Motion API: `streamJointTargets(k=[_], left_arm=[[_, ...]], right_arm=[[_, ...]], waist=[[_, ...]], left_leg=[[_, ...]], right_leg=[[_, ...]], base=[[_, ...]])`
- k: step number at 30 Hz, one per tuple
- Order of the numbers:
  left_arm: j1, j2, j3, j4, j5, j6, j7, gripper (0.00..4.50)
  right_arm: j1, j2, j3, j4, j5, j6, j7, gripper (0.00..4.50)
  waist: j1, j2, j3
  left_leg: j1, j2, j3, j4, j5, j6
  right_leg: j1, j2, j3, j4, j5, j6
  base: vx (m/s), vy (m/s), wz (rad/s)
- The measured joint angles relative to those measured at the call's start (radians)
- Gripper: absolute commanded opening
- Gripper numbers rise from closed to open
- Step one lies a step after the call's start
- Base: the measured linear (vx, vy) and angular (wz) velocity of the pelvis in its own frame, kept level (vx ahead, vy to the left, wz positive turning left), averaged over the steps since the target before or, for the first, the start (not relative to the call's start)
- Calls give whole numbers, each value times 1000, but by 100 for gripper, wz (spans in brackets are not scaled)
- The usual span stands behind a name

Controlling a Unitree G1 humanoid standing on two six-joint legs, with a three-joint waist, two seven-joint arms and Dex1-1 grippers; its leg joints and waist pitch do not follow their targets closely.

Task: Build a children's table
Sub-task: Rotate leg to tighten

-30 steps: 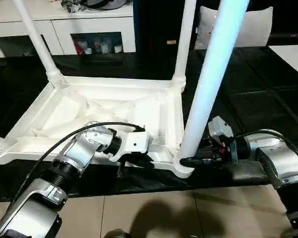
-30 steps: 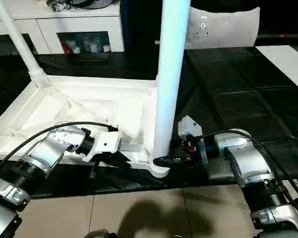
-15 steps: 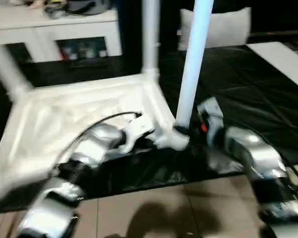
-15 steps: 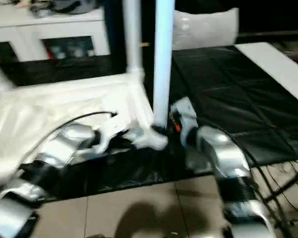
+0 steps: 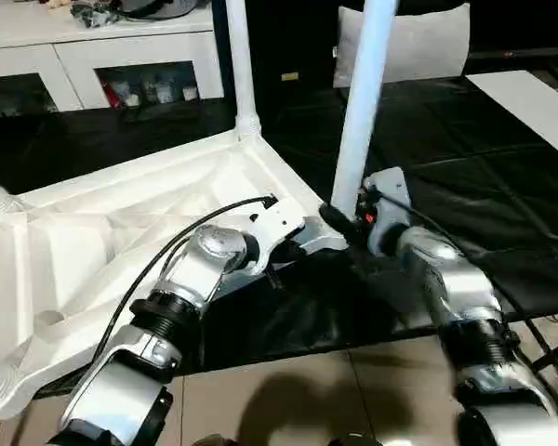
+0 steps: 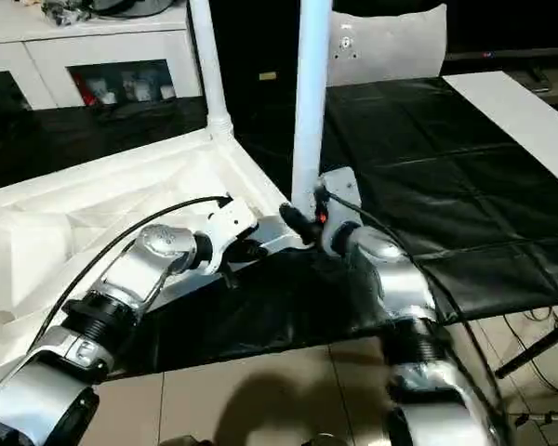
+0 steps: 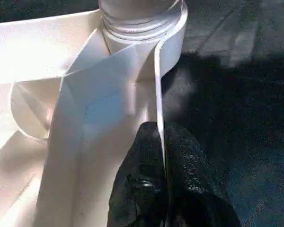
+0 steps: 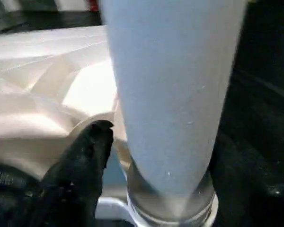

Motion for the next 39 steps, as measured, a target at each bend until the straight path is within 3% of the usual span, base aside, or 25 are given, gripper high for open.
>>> streamJointTargets(k=[7, 10, 14, 21, 29, 39], left_arm=[[34, 67, -31, -11, -3, -135, -109, 0], [46, 106, -34, -11, -13, -189, -167, 0], [65, 156, -51, -12, -38, -277, -274, 0], [77, 226, -101, -39, -46, -378, -443, 0], [77, 239, -113, -41, -56, -403, -498, 0], [82, 244, -116, -49, -65, -402, -516, 0]], right_arm=[[77, -129, 18, -44, 28, -96, 231, 410], [93, -187, 33, -69, 59, -97, 338, 439], [93, -276, 45, -79, 88, -102, 490, 439], [80, -321, 112, -64, 115, -115, 697, 370], [72, -322, 156, -44, 122, -124, 785, 316], [66, -316, 159, -17, 123, -139, 804, 234]], waist=[[16, 0, 0], [18, 0, 0], [29, 1, 0], [55, 1, 0], [58, 0, 0], [60, 0, 0]], left_leg=[[0, 0, 0, 1, 0, 0], [-1, 0, -1, 2, 0, 0], [-1, 0, -1, 4, 0, 0], [0, 1, -1, 6, 0, 0], [0, 1, -1, 7, -1, 0], [0, 1, -1, 8, -1, 0]], right_leg=[[0, 0, 0, 0, 0, 0], [0, 0, 0, 1, 0, 0], [1, 0, 0, 1, 0, 0], [1, 0, -1, 3, 1, 0], [2, -1, -1, 3, 1, -1], [2, -1, -1, 3, 1, -1]], base=[[0, 0, 0], [0, 0, 0], [0, 0, 0], [0, 0, 0], [0, 0, 0], [0, 0, 0]])
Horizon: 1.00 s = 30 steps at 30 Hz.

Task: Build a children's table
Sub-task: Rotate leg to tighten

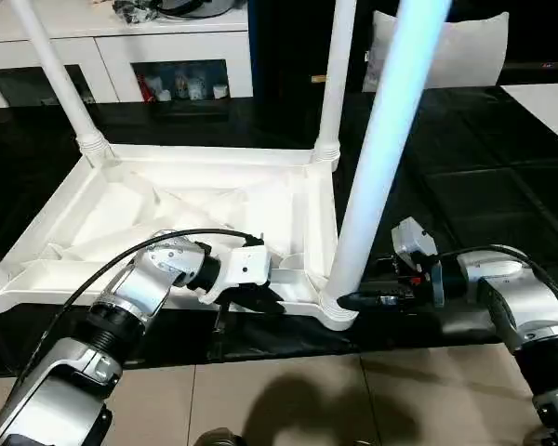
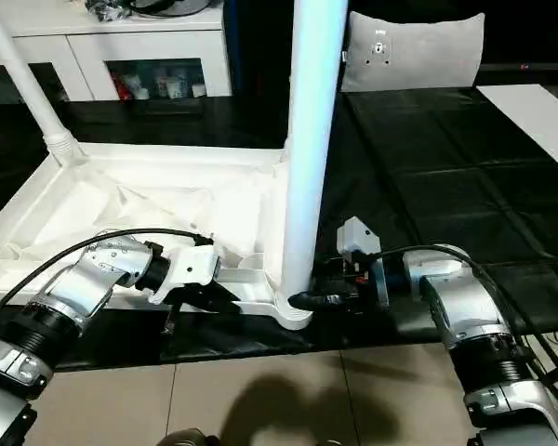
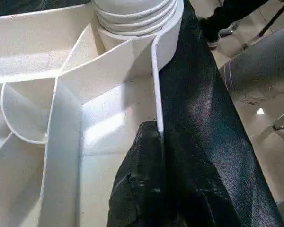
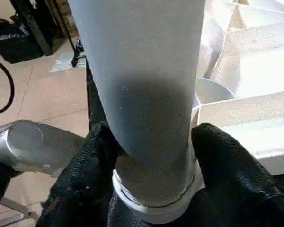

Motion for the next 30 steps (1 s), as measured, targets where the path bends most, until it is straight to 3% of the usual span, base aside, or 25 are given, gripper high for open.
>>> streamJointTargets(k=[4, 9, 14, 16, 18, 21, 23, 27, 28, 30], left_arm=[[0, 1, 0, 0, 0, 1, -1, 0], [5, 1, 1, -12, -7, 25, -6, 0], [22, -17, 15, -63, -15, 133, 24, 0], [24, -47, 32, -66, -3, 207, 88, 0], [24, -83, 56, -65, 19, 284, 172, 0], [22, -146, 75, -60, 34, 368, 295, 0], [11, -199, 98, -39, 54, 410, 397, 0], [-38, -280, 121, 33, 84, 441, 566, 0], [-54, -296, 129, 54, 93, 444, 605, 0], [-65, -309, 129, 62, 94, 445, 637, 0]], right_arm=[[0, 1, 0, 0, 0, -1, 1, 203], [15, 1, -4, -15, 10, 7, -1, 195], [86, 12, -26, -121, 25, 96, -76, 193], [92, 28, -44, -139, 9, 146, -160, 193], [88, 76, -68, -152, -20, 207, -290, 193], [67, 155, -103, -140, -69, 258, -482, 193], [34, 234, -133, -105, -103, 274, -636, 193], [-59, 358, -174, 19, -140, 248, -888, 193], [-84, 389, -187, 67, -150, 213, -944, 248], [-99, 406, -202, 105, -149, 166, -975, 264]], waist=[[0, 0, 0], [1, 0, 0], [5, 2, -1], [3, 3, -2], [-12, 3, -2], [-51, 4, -1], [-75, 5, -1], [-117, 11, 3], [-127, 12, 4], [-132, 12, 5]], left_leg=[[0, 0, 0, 0, 0, 0], [0, 0, 0, 0, 0, 0], [2, 0, 0, 0, 0, 0], [11, 0, 1, 0, 0, 0], [20, 0, 1, 0, 0, 0], [32, -3, 0, -1, 0, -1], [30, -3, -3, -2, 0, -1], [23, -5, -12, -2, 0, 0], [20, -6, -16, -2, 0, 0], [12, -6, -19, -2, 0, 0]], right_leg=[[0, 0, 0, 0, 0, 0], [0, 0, 0, 0, 0, 0], [2, 0, 0, 0, 0, 0], [8, 0, 2, 0, 0, -1], [16, 0, 2, -1, -4, 7], [25, -2, 0, -8, -6, 10], [25, -3, -5, -17, -6, 10], [27, -14, -33, -39, -6, 10], [28, -15, -38, -46, -6, 10], [24, -16, -42, -53, -6, 10]], base=[[0, 0, 0], [0, 0, 0], [0, 0, 0], [0, 0, 0], [0, 0, 0], [0, 0, 0], [0, 0, 0], [0, 0, 0], [0, 0, 0], [0, 0, 0]])
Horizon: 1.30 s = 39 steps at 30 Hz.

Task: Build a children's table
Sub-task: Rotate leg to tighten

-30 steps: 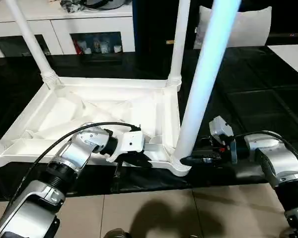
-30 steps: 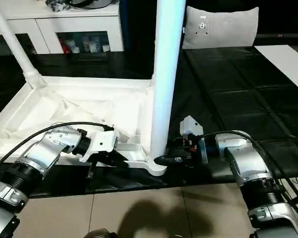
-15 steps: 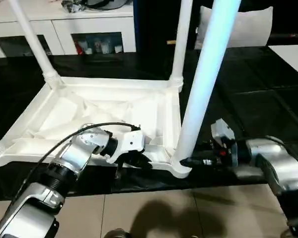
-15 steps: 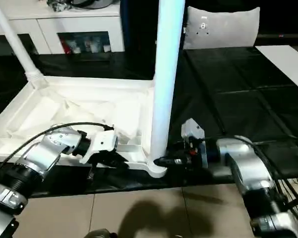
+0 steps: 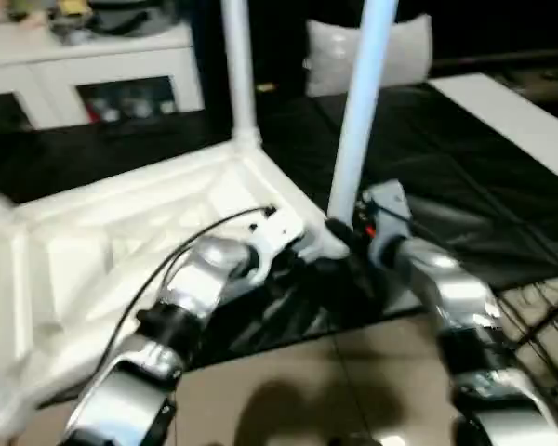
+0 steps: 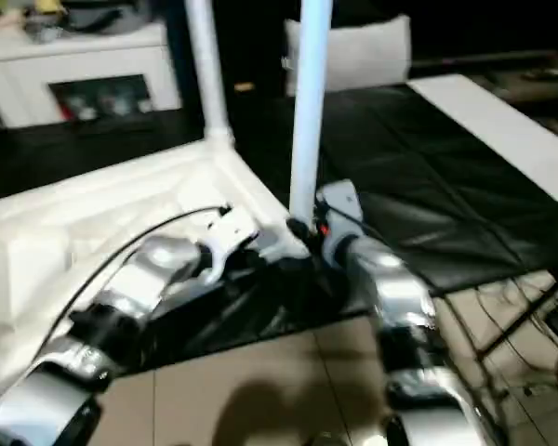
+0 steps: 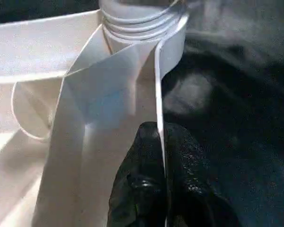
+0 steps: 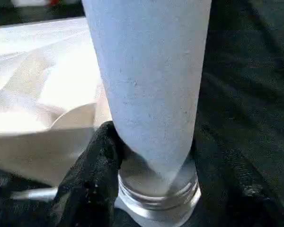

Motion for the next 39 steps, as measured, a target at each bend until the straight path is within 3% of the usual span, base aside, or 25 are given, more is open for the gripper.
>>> streamJointTargets(k=[2, 7, 8, 13, 22, 26, 30, 36, 37, 39], left_arm=[[-4, 0, 0, 0, 1, 0, 5, 0], [-7, 22, -5, -3, 7, -28, 1, 0], [-6, 35, -13, -2, 6, -57, -10, 0], [-6, 82, -12, 0, 3, -114, -40, 0], [-2, 205, -24, 59, -14, -283, -206, 0], [15, 251, -36, 64, -35, -372, -325, 0], [21, 265, -60, 64, -45, -437, -413, 0], [36, 285, -77, 56, -73, -480, -517, 0], [36, 285, -81, 56, -73, -488, -527, 0], [40, 286, -83, 56, -73, -503, -544, 0]], right_arm=[[0, 17, -12, 10, 3, -23, -9, 285], [10, 25, -19, 5, 6, -64, 3, 319], [41, 9, -18, -13, 19, -101, 42, 343], [106, -34, 4, -75, 47, -136, 147, 382], [218, -193, 12, -170, 84, -231, 362, 443], [220, -239, 28, -169, 94, -254, 456, 443], [201, -268, 52, -169, 112, -254, 530, 443], [200, -318, 102, -204, 119, -246, 659, 443], [199, -328, 116, -204, 125, -245, 691, 415], [188, -340, 141, -197, 145, -238, 765, 406]], waist=[[-1, -1, 0], [18, -4, 0], [33, -4, 0], [47, -1, -1], [65, 3, 0], [68, 3, 0], [95, 7, -3], [117, 10, -6], [120, 9, -6], [122, 7, -6]], left_leg=[[-1, -1, 1, 1, 0, 0], [-3, -2, 5, 0, -3, 4], [-3, -1, 6, -4, -3, 4], [-15, 4, 7, -7, -1, 6], [-11, 4, 9, -4, -2, 3], [-11, 3, 10, -4, -2, 3], [-11, 3, 11, -4, -2, 3], [-8, 4, 14, -4, -2, 3], [-8, 4, 14, -4, -2, 3], [-4, 4, 15, -4, -2, 3]], right_leg=[[-2, 0, 2, 0, 5, -8], [-7, 0, 8, 3, 34, -11], [-9, 1, 8, 5, 39, -13], [-27, 3, 7, 20, 36, -10], [-27, 4, 10, 20, 38, -12], [-27, 3, 11, 20, 38, -13], [-26, 2, 11, 20, 38, -13], [-26, 2, 13, 21, 38, -13], [-25, 2, 13, 21, 38, -13], [-23, 2, 13, 21, 38, -12]], base=[[0, 0, 0], [0, 0, 0], [0, 0, 0], [0, 0, 0], [0, 0, 0], [0, 0, 0], [0, 0, 0], [0, 0, 0], [0, 0, 0], [0, 0, 0]])
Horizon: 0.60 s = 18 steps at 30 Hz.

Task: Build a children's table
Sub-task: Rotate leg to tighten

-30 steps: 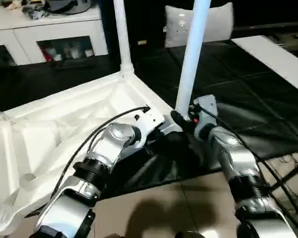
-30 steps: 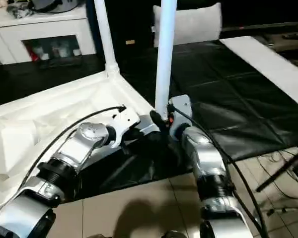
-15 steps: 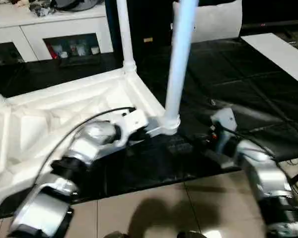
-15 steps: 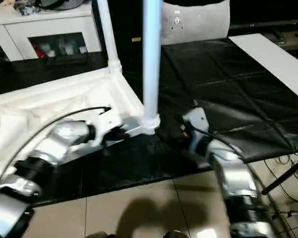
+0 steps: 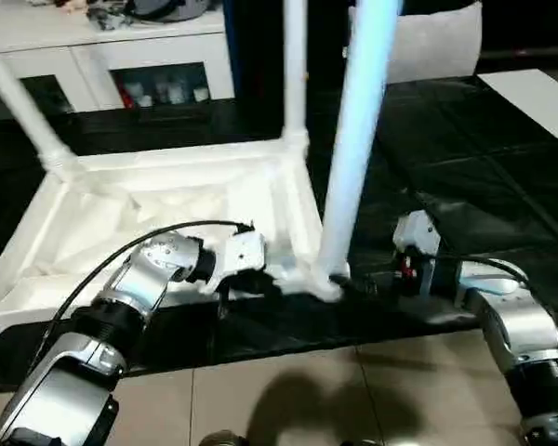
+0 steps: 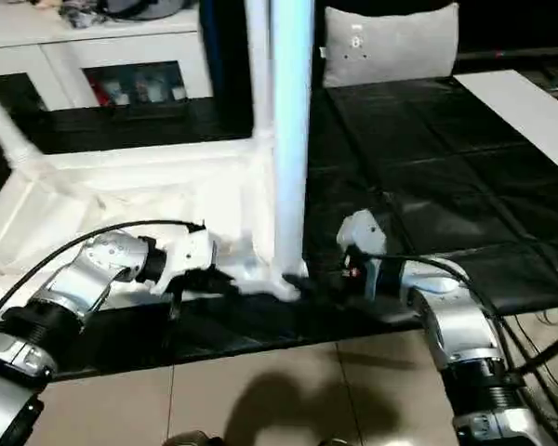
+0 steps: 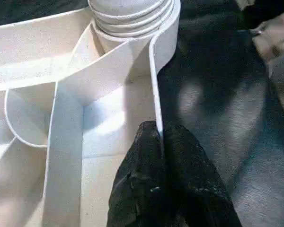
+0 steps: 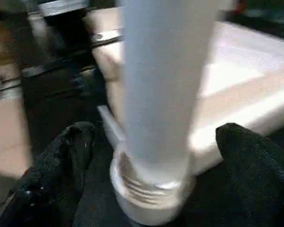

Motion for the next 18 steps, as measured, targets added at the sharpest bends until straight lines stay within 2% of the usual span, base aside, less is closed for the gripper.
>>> streamJointTargets(k=[5, 7, 9, 17, 18], left_arm=[[11, 11, -18, -33, 0, -4, -31, 0], [18, 13, -22, -51, 0, -3, -47, 0], [29, 17, -24, -74, -1, -3, -51, 0], [38, 23, -27, -95, -8, 4, -71, 0], [39, 23, -28, -98, -8, 6, -71, 0]], right_arm=[[-73, -20, 35, 56, 4, 12, 97, 363], [-92, -23, 50, 73, 3, 15, 121, 357], [-97, -23, 62, 90, 2, 17, 140, 333], [-126, -23, 78, 139, 3, 31, 189, 281], [-126, -23, 84, 148, 3, 31, 194, 261]], waist=[[1, -8, 0], [4, -14, 1], [8, -20, 0], [10, -23, 1], [10, -23, 1]], left_leg=[[2, 0, 2, 0, 0, 0], [3, 0, 3, 0, 0, 0], [3, 1, 3, 0, 0, 0], [3, 0, 4, -1, 0, 0], [3, 0, 4, -1, 0, 0]], right_leg=[[2, 0, 2, 0, -3, 5], [3, -1, 2, 0, -3, 5], [3, -1, 2, 0, -2, 4], [2, -1, 3, 1, -2, 3], [2, -1, 3, 1, -2, 2]], base=[[0, 0, 0], [0, 0, 0], [0, 0, 0], [0, 0, 0], [0, 0, 0]])
